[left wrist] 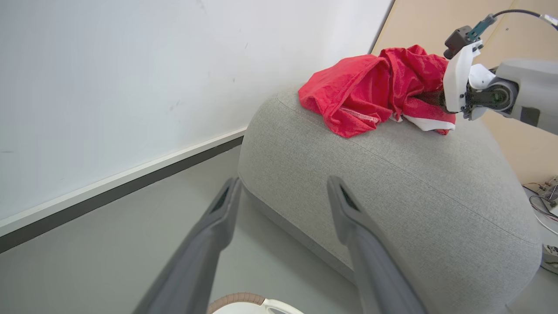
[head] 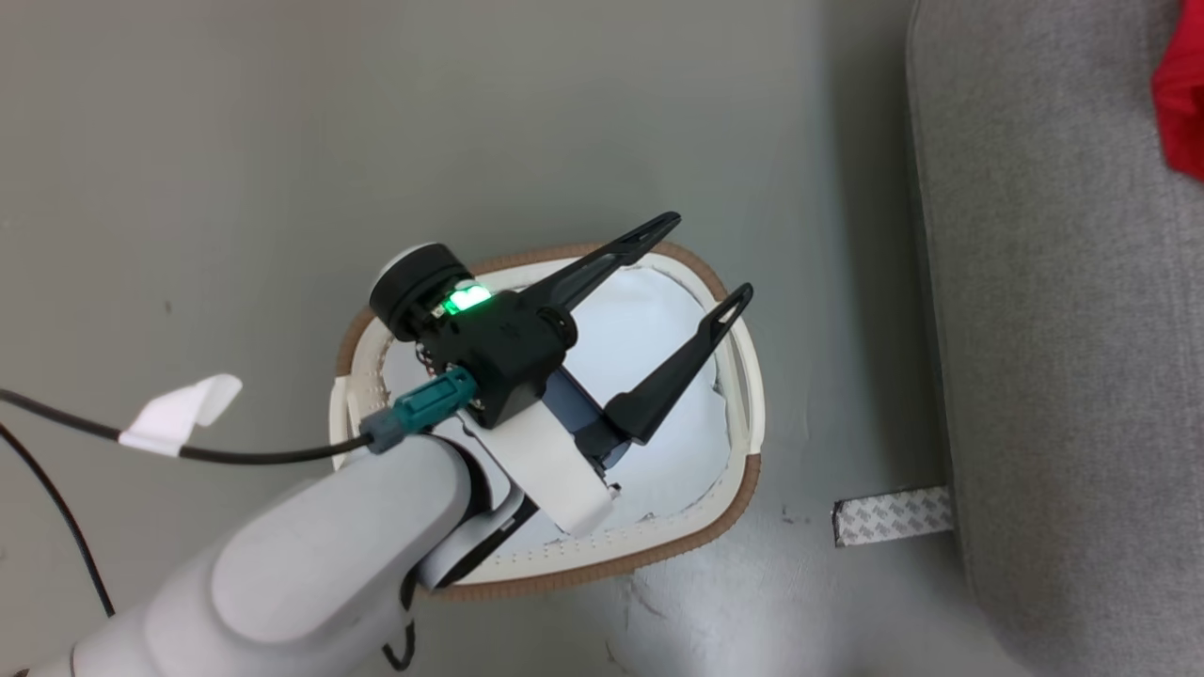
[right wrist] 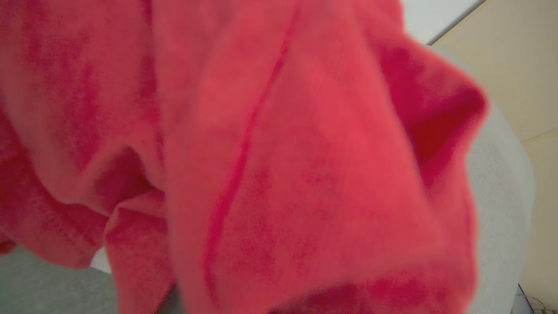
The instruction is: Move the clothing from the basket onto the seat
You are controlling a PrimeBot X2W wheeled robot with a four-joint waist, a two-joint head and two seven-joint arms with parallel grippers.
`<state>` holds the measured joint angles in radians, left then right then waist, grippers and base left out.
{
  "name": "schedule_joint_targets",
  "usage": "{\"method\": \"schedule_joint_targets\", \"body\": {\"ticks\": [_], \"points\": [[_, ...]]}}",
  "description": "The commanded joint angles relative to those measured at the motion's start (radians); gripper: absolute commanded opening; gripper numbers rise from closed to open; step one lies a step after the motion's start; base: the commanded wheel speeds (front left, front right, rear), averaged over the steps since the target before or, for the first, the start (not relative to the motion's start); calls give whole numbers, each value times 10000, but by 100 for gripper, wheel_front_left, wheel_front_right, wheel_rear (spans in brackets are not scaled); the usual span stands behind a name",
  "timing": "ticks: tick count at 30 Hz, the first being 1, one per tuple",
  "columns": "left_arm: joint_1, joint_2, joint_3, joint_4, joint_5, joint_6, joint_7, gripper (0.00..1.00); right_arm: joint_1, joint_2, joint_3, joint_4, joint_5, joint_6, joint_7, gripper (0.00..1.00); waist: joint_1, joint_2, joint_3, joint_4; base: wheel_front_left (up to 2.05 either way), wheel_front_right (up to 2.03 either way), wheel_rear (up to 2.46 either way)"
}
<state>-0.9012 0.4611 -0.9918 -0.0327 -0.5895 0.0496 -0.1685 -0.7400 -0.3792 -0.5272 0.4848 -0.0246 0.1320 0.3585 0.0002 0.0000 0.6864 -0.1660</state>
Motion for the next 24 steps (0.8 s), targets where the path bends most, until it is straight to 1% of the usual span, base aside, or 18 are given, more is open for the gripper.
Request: {"method": "schedule_joint_targets", "body": {"ticks": [1, 4, 8, 12, 18, 24], "points": [[105, 26, 10, 100, -111, 2, -110, 100, 79, 27, 41, -23, 29, -26, -60, 100, -2, 0, -272, -60, 0, 0, 0], [337, -54, 82, 261, -308, 115, -191, 100, 365, 11, 202, 63, -34, -26, 31, 100, -2, 0, -801, -131, 0, 0, 0], [761, -84, 158, 522, -540, 224, -359, 100, 960, -41, 495, 110, 87, -26, 91, 100, -2, 0, -1817, -225, 0, 0, 0], [1228, 3, 315, 711, -863, 431, -528, 100, 1725, -130, 876, -192, 333, -26, 320, 100, -2, 0, -2788, -345, 0, 0, 0], [2018, 129, 683, 846, -1270, 834, -739, 100, 2897, -290, 1276, -1343, 947, -26, 400, 100, -2, 0, -4151, -413, 0, 0, 0], [2718, 275, 1299, 866, -1649, 1245, -873, 100, 3697, -318, 1644, -2953, 1497, -25, 360, 100, -2, 0, -5318, -190, 0, 0, 0]]}}
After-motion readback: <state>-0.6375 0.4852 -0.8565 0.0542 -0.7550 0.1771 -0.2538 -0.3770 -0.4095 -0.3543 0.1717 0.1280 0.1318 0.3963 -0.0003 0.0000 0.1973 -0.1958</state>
